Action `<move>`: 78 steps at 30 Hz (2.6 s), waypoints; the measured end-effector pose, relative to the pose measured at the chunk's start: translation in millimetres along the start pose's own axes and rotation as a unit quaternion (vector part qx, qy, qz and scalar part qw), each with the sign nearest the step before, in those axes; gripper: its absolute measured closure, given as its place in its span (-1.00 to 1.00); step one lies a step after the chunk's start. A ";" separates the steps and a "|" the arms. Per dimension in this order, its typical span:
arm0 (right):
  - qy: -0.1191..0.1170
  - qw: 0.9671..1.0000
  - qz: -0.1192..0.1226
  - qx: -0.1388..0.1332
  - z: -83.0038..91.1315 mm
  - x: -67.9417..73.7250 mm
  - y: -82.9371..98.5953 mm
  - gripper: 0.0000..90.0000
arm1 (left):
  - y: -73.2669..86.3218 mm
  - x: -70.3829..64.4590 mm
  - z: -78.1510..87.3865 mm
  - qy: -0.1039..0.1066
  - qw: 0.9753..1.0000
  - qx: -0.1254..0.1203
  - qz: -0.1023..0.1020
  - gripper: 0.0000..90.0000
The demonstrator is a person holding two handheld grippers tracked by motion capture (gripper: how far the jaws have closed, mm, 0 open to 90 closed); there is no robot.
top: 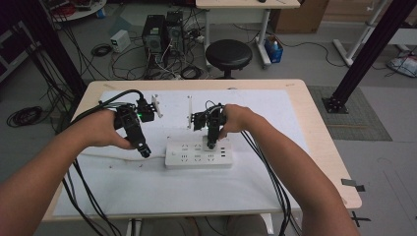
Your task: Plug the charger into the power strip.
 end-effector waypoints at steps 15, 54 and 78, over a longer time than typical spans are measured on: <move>0.007 1.000 0.015 0.006 -1.4 2.1 3.2 0.39 | 1.5 2.4 -2.0 0.004 1.000 -0.001 -0.002 -0.48; 0.024 0.998 0.025 0.045 -16.4 7.3 -7.1 0.40 | -8.8 9.4 -7.7 0.012 1.000 -0.001 -0.003 -0.54; 0.022 0.998 0.025 0.059 -22.0 6.3 -11.5 0.40 | -6.8 10.9 -9.1 0.018 1.000 0.003 -0.007 -0.54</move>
Point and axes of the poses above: each handheld gripper's, and its own axes: z roughly backward along the jaws, y roughly out of its underside, x roughly to its left, the point moved 1 cm from there along -z, roughly forward along the jaws, and after that the axes turned 7 degrees about -x, right-handed, at the moved point
